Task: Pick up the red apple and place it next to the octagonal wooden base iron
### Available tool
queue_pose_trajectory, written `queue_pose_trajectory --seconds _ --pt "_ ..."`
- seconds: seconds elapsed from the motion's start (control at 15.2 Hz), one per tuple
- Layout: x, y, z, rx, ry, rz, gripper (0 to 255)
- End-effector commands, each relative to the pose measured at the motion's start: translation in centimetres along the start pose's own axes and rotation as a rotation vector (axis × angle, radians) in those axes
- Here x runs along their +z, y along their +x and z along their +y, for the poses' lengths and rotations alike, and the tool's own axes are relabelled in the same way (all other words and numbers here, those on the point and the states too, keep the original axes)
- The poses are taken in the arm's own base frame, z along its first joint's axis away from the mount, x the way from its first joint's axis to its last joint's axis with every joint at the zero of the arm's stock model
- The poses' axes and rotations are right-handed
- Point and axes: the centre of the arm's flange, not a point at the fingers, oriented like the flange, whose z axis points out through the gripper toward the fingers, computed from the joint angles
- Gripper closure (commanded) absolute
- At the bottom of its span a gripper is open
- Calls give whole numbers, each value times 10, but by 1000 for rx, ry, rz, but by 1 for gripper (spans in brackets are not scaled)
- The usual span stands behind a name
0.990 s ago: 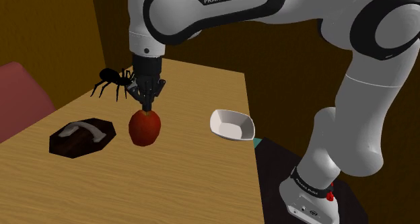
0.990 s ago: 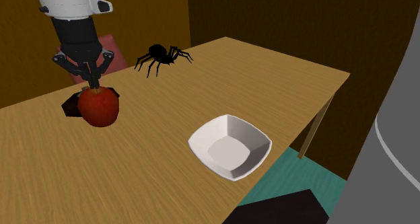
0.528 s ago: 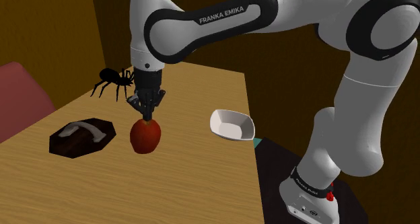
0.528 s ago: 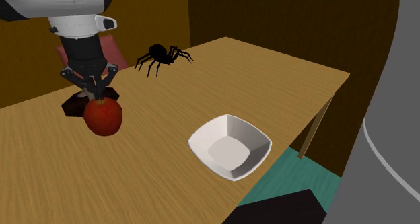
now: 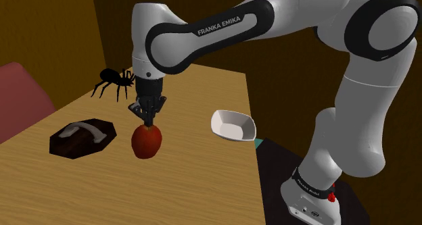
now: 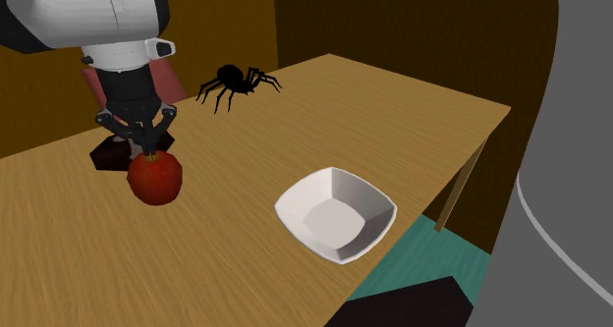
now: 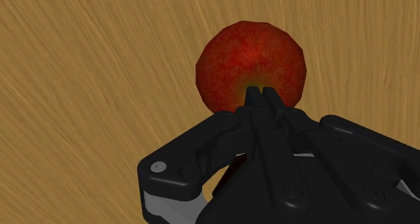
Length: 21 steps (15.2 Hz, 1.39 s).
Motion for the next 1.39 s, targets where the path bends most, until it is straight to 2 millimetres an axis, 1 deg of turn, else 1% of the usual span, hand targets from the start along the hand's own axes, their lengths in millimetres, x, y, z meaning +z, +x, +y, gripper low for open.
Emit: queue_pose_trajectory --seconds 0.0,0.13,0.2,0.53,0.73,0.79,1.32 --pt "0 0 0 0 0 0 255" --pt "0 0 0 0 0 0 255" --pt "0 0 0 0 0 0 0" --pt "0 0 0 0 0 0 0" --pt "-40 0 0 0 0 0 0" --pt "-50 0 0 0 0 0 0" --pt "-50 0 0 0 0 0 0"
